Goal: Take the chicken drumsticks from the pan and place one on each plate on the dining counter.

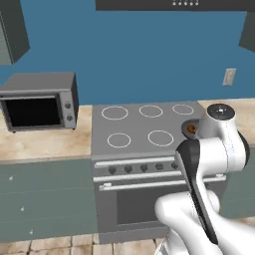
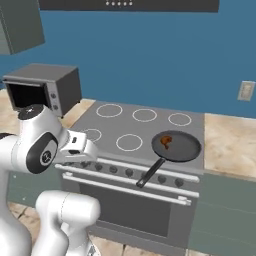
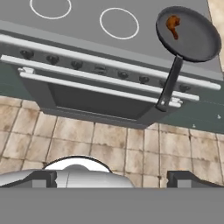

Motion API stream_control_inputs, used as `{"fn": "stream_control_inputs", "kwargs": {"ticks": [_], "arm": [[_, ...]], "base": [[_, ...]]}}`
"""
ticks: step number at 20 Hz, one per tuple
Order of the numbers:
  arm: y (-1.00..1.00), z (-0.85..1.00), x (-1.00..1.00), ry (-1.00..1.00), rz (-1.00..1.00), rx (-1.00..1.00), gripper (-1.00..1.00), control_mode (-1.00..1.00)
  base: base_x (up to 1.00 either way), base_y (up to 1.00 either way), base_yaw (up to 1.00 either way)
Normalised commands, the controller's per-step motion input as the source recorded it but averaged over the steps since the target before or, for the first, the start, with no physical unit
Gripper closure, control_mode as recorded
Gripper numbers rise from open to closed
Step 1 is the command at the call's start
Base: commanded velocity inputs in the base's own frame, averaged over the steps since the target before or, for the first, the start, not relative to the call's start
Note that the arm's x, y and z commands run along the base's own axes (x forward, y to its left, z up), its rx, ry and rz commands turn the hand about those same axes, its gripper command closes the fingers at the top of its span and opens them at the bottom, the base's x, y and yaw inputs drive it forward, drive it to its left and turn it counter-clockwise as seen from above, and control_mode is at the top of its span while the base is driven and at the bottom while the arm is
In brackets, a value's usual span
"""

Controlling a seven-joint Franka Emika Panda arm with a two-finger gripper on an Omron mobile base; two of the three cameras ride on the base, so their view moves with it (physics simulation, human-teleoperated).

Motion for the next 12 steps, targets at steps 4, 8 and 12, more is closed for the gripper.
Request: {"fn": "stream_control_inputs", "kwargs": {"ticks": [4, 8, 12], "arm": [[0.00, 0.00, 0.00, 0.00, 0.00, 0.00, -1.00, 1.00], [0.00, 0.00, 0.00, 0.00, 0.00, 0.00, -1.00, 1.00], [0.00, 0.00, 0.00, 0.00, 0.00, 0.00, -1.00, 1.00]], "base": [[0.61, -0.08, 0.18], [0.53, -0.35, 0.20], [0.35, -0.49, 0.10]]}}
